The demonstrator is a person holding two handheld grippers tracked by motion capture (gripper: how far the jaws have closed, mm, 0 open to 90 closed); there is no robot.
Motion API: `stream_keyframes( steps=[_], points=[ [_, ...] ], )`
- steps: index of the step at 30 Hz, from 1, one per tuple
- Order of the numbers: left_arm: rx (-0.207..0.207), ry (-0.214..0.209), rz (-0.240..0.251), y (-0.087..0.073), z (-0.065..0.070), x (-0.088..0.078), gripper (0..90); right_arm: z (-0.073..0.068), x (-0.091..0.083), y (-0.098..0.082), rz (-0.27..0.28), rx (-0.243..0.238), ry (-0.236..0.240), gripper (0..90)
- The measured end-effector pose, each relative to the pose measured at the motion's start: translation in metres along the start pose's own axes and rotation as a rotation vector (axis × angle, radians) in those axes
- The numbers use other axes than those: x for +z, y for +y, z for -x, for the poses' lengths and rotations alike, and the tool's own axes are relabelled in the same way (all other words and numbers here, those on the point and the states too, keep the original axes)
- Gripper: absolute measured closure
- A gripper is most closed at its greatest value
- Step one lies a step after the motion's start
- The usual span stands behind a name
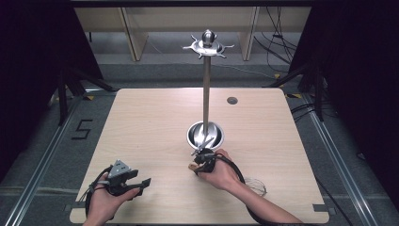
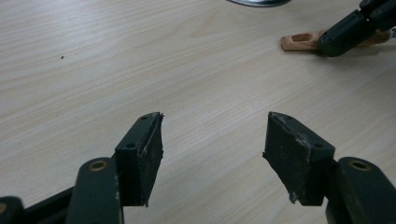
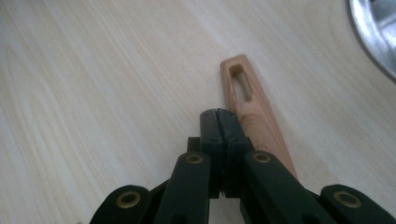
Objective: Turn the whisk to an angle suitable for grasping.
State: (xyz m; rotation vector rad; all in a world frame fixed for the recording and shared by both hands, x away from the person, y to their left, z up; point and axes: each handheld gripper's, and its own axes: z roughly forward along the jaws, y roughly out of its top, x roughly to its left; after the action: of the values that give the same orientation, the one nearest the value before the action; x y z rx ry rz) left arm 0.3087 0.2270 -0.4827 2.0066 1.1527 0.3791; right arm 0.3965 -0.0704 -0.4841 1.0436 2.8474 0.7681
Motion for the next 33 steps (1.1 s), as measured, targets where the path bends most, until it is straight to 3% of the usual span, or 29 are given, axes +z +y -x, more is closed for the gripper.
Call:
stream_keyframes(
  steps=[4,7,14,24,26,27,28,31,32,33],
  points=[
    [-0.024,0.002,0.014,-0.001,0.001,0.002,36.2,0.003,0.002,0.007,0.003,0.009,0.005,90.0],
    [-0.001,-0.001,-0.001,0.0,0.0,0.0,36.2,0.003,0.005,0.012,0.006,0.003,-0.004,90.0],
    [-0.003,0.0,0.009,-0.001,0.0,0.0,36.2,0.007,0.009,0.016,0.005,-0.01,-0.046,90.0],
    [-0.006,-0.002,0.002,-0.001,0.0,0.0,36.2,0.027,0.005,0.014,0.017,0.057,-0.145,90.0],
    [-0.001,-0.004,0.007,-0.001,0.0,0.0,36.2,0.035,0.0,0.011,0.002,0.098,-0.174,90.0],
    [-0.001,-0.004,0.007,-0.001,0.0,0.0,36.2,0.035,0.0,0.011,0.002,0.098,-0.174,90.0],
    [0.0,-0.004,0.003,-0.001,0.0,0.0,36.2,0.04,-0.004,0.008,-0.015,0.143,-0.176,90.0],
    [0.002,-0.003,-0.003,0.0,0.0,0.0,36.2,0.046,-0.007,0.004,-0.01,0.108,-0.198,90.0],
    [0.002,-0.002,-0.002,0.0,0.0,0.0,36.2,0.05,-0.008,0.001,-0.038,0.146,-0.177,90.0],
    [0.005,-0.002,-0.006,0.0,0.0,0.0,36.2,0.05,-0.008,0.001,-0.038,0.146,-0.177,90.0]
  ],
)
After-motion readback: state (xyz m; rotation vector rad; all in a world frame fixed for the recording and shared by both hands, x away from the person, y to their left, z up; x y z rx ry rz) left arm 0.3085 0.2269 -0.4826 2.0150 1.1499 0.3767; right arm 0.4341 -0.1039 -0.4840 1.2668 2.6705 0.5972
